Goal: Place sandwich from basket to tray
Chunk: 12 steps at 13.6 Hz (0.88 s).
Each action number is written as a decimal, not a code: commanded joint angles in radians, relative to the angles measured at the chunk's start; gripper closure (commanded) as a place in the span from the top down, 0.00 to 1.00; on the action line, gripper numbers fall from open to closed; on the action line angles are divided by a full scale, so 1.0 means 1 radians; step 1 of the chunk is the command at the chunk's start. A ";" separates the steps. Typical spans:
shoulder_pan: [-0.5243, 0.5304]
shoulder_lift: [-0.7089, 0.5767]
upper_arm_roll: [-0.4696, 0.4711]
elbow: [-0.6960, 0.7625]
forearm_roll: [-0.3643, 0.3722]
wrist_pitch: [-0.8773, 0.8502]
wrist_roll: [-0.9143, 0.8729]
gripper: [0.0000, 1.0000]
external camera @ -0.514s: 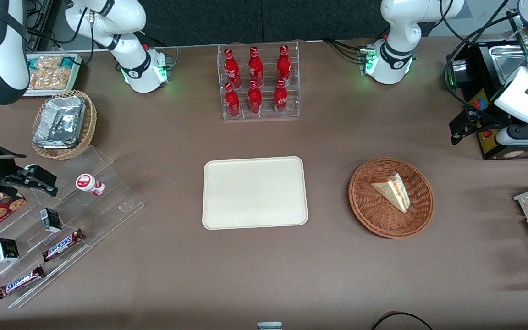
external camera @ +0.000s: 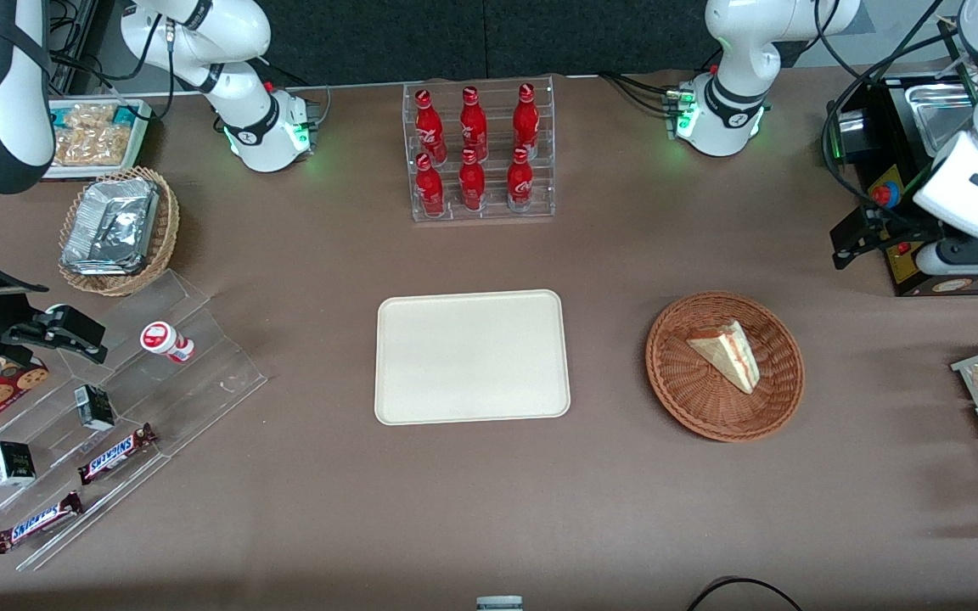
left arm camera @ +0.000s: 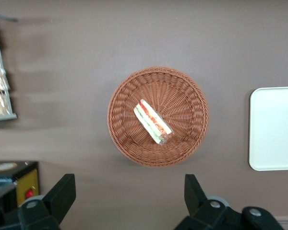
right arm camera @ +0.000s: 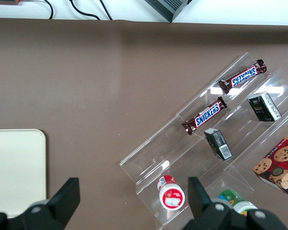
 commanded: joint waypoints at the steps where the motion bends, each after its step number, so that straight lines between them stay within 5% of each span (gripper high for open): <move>1: 0.022 0.086 0.001 0.023 -0.024 -0.032 -0.137 1.00; 5: 0.016 0.269 0.000 0.020 -0.028 0.027 -0.254 1.00; 12: -0.034 0.432 -0.005 -0.185 -0.031 0.467 -0.662 1.00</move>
